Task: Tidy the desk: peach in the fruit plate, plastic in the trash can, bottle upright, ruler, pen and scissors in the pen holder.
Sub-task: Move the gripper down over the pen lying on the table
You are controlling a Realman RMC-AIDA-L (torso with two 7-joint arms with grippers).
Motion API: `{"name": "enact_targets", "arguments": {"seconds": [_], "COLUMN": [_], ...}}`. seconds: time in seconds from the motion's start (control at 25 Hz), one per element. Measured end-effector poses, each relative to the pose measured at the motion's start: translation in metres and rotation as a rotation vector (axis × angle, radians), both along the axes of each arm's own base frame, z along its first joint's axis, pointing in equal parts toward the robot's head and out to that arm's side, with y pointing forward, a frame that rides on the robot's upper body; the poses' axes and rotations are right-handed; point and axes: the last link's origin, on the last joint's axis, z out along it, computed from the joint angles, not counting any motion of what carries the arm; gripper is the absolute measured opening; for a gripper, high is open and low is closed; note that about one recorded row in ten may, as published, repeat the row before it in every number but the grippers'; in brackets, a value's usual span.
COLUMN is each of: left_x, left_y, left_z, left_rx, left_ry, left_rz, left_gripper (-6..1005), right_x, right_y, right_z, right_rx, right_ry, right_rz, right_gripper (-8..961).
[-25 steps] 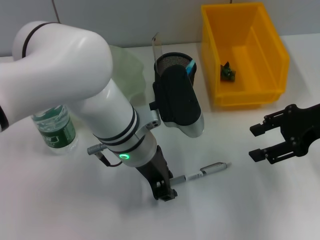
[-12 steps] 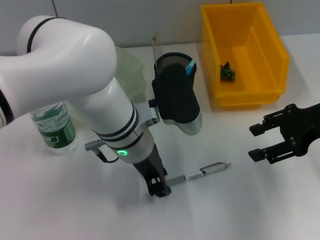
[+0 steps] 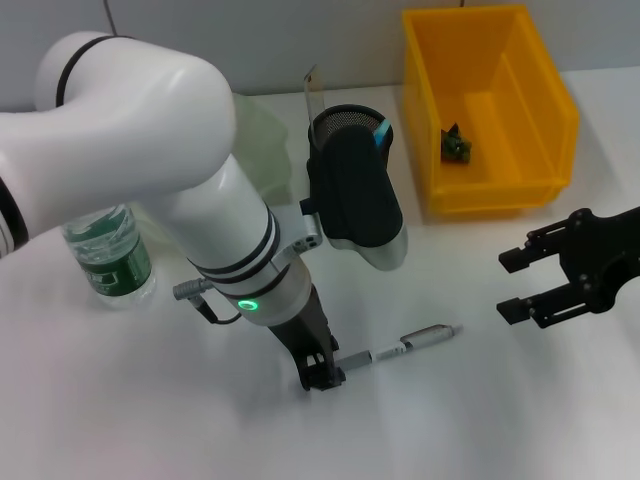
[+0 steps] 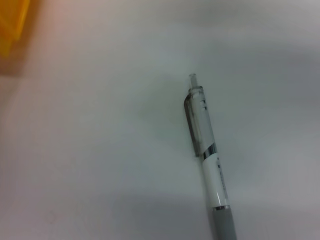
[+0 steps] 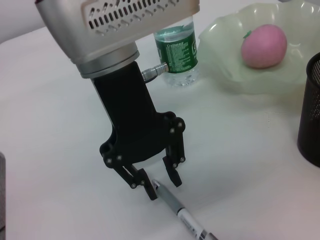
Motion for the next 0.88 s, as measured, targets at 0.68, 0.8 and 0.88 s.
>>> {"name": "enact_targets", "arguments": {"seconds": [0.68, 0.8, 0.88], "left_x": [-0.0023, -0.0023, -0.0022], "left_y": [-0.0033, -0.0034, -0.0032], "left_z": [-0.0035, -0.0036, -0.0036], "left_rx": [-0.009, -0.009, -0.009], "left_ry": [0.001, 0.001, 0.000], "left_rz": [-0.009, -0.009, -0.010], "left_gripper": [306, 300, 295], "right_x": [-0.0020, -0.0021, -0.0023], "right_y": [0.0018, 0.0019, 0.0018], "right_z": [0.0004, 0.0004, -0.0001], "right_rx": [0.002, 0.002, 0.001], "right_ry": [0.000, 0.000, 0.001], "right_rz": [0.005, 0.006, 0.006], "right_gripper": [673, 672, 671]}}
